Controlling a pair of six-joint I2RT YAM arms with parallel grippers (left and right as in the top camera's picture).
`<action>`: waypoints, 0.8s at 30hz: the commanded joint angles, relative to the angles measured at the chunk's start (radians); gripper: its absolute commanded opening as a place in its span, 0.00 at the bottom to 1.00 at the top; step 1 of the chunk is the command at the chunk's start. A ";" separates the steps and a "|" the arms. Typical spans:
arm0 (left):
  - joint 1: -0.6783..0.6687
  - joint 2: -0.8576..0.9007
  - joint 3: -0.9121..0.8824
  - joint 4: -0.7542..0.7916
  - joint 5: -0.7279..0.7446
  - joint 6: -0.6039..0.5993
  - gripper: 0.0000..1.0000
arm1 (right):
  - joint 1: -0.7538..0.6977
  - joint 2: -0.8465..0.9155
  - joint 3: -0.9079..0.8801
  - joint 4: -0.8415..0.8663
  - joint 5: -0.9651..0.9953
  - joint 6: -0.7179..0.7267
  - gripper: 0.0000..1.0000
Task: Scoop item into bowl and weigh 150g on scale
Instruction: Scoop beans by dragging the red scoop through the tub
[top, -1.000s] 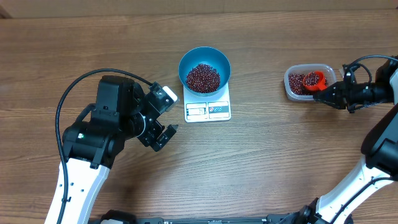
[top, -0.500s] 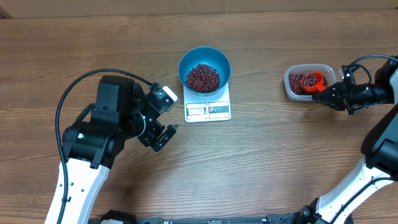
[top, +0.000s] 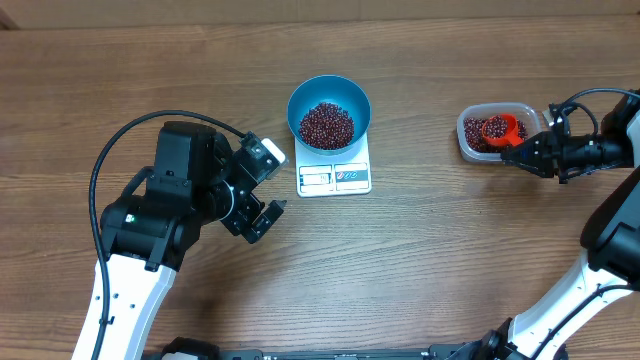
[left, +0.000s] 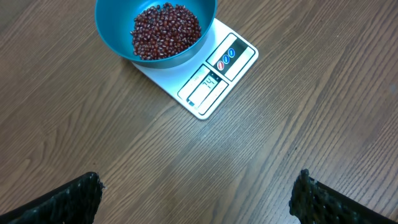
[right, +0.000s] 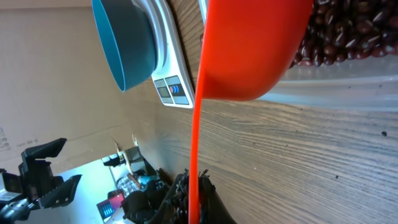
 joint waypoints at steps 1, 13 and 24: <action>0.004 0.003 0.023 0.003 0.000 -0.011 1.00 | -0.005 0.008 -0.003 -0.007 -0.031 -0.020 0.04; 0.004 0.003 0.023 0.003 0.000 -0.011 1.00 | -0.005 0.007 -0.003 -0.018 -0.031 -0.027 0.04; 0.004 0.003 0.023 0.003 0.000 -0.011 0.99 | -0.002 0.007 -0.003 -0.018 -0.114 -0.027 0.04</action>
